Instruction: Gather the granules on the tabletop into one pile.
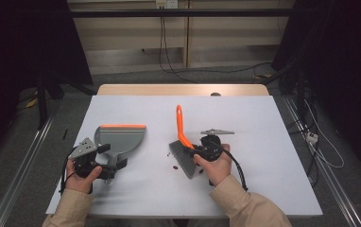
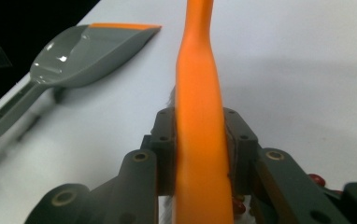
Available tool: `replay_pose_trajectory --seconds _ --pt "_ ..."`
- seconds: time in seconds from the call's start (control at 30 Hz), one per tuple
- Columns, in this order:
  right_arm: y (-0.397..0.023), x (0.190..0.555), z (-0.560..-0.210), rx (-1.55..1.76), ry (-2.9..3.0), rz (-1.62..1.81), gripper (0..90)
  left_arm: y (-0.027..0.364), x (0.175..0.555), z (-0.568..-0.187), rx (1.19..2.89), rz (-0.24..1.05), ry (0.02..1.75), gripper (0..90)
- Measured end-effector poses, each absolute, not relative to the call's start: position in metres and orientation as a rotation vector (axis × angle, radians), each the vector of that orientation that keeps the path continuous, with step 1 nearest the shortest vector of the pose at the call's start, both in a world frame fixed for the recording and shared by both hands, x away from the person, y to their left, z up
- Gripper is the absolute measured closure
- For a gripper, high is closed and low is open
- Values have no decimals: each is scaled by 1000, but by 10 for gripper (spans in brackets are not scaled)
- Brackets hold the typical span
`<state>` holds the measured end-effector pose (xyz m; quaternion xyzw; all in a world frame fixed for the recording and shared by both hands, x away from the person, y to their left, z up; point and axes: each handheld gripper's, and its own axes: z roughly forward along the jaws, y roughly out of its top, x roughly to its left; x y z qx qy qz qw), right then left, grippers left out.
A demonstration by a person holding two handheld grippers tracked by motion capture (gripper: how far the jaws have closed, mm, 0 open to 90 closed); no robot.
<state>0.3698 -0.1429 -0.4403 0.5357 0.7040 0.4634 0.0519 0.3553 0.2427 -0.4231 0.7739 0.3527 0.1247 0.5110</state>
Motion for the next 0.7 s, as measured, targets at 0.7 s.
replay_pose_trajectory --seconds 0.7 --pt "-80 382 -440 1624 2183 1510 710 245 356 -422 1853 299 852 40"
